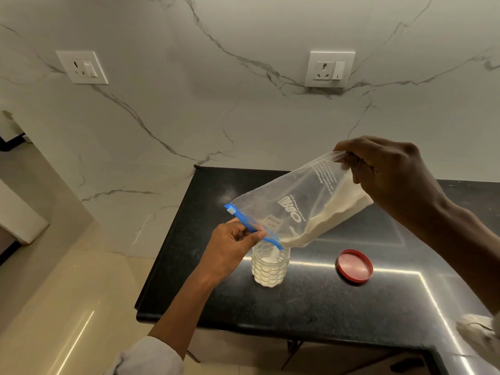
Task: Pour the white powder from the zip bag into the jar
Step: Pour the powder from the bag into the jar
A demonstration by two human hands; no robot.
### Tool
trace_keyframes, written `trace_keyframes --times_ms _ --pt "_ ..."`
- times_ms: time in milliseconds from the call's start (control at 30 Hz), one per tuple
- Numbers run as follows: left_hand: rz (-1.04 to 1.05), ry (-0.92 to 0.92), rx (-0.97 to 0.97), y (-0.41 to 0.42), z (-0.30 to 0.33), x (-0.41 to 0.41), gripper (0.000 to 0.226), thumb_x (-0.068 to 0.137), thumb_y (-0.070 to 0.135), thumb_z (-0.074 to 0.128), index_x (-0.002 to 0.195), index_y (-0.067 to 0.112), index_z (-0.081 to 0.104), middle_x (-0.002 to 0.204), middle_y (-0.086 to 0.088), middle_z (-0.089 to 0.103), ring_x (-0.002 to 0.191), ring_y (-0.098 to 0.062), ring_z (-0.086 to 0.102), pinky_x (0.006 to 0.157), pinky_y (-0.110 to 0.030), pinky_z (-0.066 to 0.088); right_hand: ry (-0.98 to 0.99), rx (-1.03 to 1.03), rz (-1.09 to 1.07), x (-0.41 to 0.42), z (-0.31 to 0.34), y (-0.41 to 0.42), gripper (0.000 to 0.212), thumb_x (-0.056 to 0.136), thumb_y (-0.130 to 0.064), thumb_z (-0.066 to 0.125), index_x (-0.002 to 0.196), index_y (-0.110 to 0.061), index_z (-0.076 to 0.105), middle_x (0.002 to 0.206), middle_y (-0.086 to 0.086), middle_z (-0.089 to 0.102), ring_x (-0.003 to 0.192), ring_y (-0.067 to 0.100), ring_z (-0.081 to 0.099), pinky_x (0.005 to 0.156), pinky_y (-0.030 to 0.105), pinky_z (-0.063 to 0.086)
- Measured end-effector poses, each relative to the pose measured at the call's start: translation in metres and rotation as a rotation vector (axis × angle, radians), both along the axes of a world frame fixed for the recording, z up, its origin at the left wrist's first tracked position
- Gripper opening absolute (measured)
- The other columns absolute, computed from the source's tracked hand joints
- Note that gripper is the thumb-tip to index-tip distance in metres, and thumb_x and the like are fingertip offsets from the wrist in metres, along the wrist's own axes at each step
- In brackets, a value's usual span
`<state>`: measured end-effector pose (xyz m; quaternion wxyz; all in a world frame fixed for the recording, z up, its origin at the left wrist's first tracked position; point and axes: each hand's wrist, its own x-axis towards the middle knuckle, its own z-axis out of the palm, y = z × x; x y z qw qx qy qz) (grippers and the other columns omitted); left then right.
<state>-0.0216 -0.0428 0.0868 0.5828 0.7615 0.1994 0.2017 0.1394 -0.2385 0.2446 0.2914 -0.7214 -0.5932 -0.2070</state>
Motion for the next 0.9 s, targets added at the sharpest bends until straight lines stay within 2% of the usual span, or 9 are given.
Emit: trace_keyframes --times_ms 267,367,600,667,767,900 --pt "0.013 -0.008 0.009 0.001 -0.003 -0.001 0.014 0.086 0.025 0.069 0.1 0.023 0.07 0.095 0.009 0.074 0.089 -0.004 0.07 0.078 -0.011 0.053 -0.014 -0.006 -0.012 0.003 -0.005 0.002 0.039 0.091 -0.026 0.044 0.104 0.002 0.068 0.086 0.01 0.067 0.073 0.007 0.053 0.071 0.007 0.038" --pt "0.013 -0.004 0.024 0.001 -0.005 -0.001 0.015 0.086 0.025 0.069 0.1 0.02 0.071 0.097 0.005 0.074 0.09 -0.008 0.07 0.081 -0.016 0.056 -0.015 -0.013 -0.004 0.002 -0.003 0.004 0.04 0.091 -0.026 0.044 0.104 0.002 0.069 0.087 0.012 0.069 0.073 0.007 0.053 0.07 0.008 0.038" --pt "0.034 -0.035 0.019 -0.006 -0.008 -0.003 0.009 0.086 0.021 0.069 0.094 0.025 0.068 0.095 0.009 0.072 0.087 -0.003 0.07 0.078 -0.013 0.054 -0.031 -0.014 -0.003 0.005 -0.002 0.005 0.027 0.091 -0.014 0.05 0.103 0.002 0.069 0.086 0.012 0.068 0.068 0.007 0.053 0.069 0.008 0.038" --pt "0.05 -0.041 0.01 -0.007 -0.01 -0.003 0.013 0.086 0.021 0.069 0.099 0.022 0.069 0.098 0.007 0.073 0.09 -0.003 0.07 0.08 -0.014 0.055 -0.041 -0.008 -0.009 0.006 -0.003 0.006 0.025 0.09 -0.011 0.052 0.104 0.002 0.069 0.087 0.012 0.069 0.07 0.006 0.054 0.069 0.007 0.039" --pt "0.057 -0.048 -0.001 -0.009 -0.012 -0.004 0.018 0.086 0.021 0.069 0.103 0.015 0.07 0.1 0.005 0.073 0.092 -0.005 0.07 0.081 -0.014 0.055 -0.041 -0.02 -0.001 0.006 -0.002 0.007 0.031 0.09 -0.016 0.049 0.104 0.003 0.069 0.089 0.013 0.069 0.073 0.007 0.054 0.07 0.007 0.038" --pt "0.063 -0.047 -0.006 -0.01 -0.012 -0.003 0.019 0.086 0.023 0.069 0.104 0.016 0.07 0.1 0.005 0.073 0.092 -0.006 0.07 0.082 -0.016 0.055 -0.045 -0.009 -0.002 0.006 -0.003 0.006 0.029 0.091 -0.014 0.05 0.104 0.003 0.069 0.088 0.013 0.069 0.072 0.008 0.054 0.07 0.009 0.039"
